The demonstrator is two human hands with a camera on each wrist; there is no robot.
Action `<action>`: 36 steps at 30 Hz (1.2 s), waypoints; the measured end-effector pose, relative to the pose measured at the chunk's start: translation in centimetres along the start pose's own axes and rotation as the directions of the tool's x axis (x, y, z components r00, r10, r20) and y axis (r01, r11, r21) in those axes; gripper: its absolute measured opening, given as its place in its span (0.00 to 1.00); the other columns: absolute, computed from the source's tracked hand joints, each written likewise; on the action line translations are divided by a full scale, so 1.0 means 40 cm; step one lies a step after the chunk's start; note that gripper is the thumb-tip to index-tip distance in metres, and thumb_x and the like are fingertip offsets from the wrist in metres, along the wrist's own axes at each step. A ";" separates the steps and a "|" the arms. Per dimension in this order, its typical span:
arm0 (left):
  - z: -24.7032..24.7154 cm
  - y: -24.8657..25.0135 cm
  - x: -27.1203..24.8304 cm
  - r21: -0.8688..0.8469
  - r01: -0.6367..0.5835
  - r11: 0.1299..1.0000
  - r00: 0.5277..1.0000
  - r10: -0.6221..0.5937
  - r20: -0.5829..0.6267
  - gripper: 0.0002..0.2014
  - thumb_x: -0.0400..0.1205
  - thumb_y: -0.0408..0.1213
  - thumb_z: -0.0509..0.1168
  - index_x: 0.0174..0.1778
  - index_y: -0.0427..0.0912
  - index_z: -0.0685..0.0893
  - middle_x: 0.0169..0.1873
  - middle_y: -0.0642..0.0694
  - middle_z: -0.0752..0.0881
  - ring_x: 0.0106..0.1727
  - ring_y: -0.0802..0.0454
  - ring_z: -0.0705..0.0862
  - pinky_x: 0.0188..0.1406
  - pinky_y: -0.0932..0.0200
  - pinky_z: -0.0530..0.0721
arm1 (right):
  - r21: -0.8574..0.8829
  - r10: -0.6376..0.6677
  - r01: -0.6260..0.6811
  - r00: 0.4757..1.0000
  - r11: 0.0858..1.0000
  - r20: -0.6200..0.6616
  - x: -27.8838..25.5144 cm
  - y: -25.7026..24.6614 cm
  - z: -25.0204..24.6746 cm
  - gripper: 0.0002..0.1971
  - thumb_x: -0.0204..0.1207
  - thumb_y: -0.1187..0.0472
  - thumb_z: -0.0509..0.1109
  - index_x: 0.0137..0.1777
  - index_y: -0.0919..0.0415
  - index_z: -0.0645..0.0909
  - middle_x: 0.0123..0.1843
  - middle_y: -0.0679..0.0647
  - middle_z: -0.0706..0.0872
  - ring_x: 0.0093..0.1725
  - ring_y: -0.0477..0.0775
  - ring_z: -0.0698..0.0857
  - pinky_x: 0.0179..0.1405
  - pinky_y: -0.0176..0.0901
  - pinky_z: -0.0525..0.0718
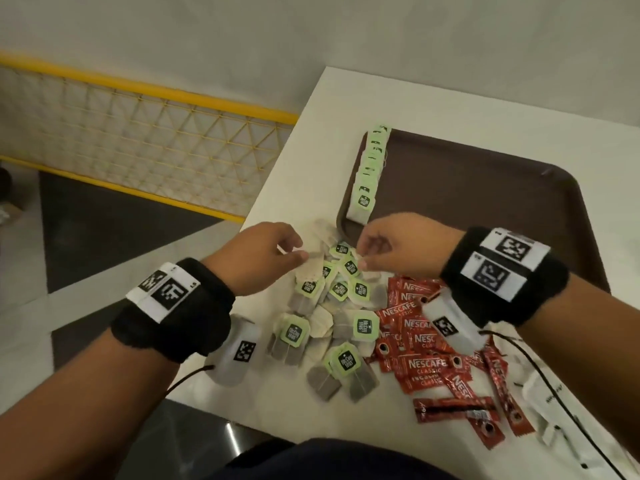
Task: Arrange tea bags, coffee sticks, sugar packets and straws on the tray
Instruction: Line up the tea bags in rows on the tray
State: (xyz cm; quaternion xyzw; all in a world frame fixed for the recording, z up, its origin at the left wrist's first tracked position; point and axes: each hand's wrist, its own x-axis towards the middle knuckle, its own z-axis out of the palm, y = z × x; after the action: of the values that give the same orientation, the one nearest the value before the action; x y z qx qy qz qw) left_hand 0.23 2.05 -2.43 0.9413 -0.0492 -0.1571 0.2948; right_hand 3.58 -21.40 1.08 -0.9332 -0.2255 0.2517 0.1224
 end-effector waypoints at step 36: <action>0.000 0.042 -0.046 -0.559 -0.132 0.819 0.987 0.159 0.000 0.16 0.77 0.48 0.73 0.42 0.43 0.75 0.49 0.30 0.88 0.53 0.33 0.88 0.54 0.34 0.85 | 0.298 -0.206 0.214 0.977 0.930 -0.058 -0.031 -0.025 0.041 0.09 0.75 0.62 0.75 0.51 0.48 0.84 0.46 0.56 0.87 0.38 0.56 0.84 0.44 0.54 0.85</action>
State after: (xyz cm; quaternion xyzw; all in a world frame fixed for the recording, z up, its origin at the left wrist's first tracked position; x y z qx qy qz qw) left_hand -1.52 1.02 -0.97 0.8041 -0.0798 -0.1635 0.5660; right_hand 1.39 -20.93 0.55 -0.8771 -0.2810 0.2566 0.2930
